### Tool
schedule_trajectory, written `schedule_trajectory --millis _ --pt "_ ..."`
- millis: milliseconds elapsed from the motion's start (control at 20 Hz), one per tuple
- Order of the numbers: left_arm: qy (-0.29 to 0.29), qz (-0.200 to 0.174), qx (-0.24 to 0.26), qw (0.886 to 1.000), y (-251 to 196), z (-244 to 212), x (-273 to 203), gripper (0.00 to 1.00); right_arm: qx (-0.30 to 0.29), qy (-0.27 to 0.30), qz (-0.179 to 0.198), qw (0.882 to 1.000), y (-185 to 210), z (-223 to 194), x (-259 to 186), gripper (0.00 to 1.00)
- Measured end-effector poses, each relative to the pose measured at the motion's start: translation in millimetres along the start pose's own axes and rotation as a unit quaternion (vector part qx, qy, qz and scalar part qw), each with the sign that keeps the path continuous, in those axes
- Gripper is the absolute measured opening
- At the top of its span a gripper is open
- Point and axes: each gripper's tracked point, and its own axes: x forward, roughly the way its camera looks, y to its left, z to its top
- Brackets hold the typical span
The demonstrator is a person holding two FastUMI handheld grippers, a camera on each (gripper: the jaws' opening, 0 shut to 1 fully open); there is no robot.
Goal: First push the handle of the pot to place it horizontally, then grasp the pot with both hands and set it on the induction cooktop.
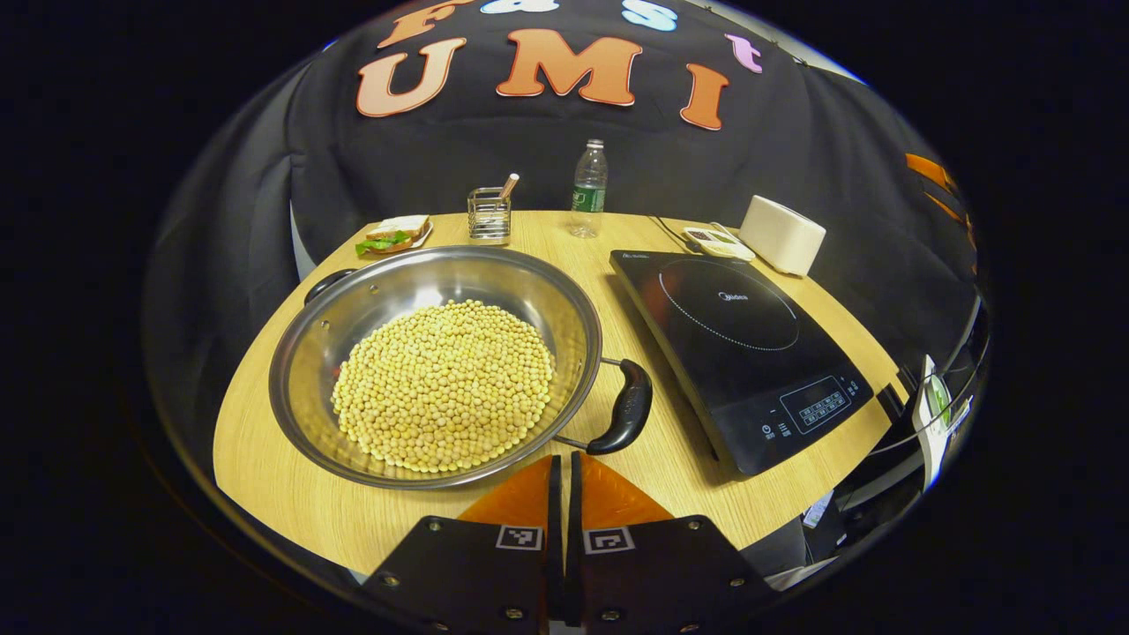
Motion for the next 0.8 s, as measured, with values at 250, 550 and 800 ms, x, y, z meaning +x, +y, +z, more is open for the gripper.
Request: schedule_trajectory --millis 250,550,800 --pt "-0.001 0.003 0.01 1.0 -1.6 4.1 6.4 0.02 -0.001 0.004 -0.005 1.0 -5.0 0.7 -1.4 0.96" --pt "-0.001 -0.009 0.011 1.0 -12.1 11.5 20.6 0.02 -0.004 0.0 -0.018 1.0 -16.7 3.6 -4.8 0.96" --pt "0.003 -0.011 -0.003 1.0 -13.4 16.7 29.2 0.0 -0.004 0.004 -0.029 1.0 -31.1 2.0 -6.3 0.96"
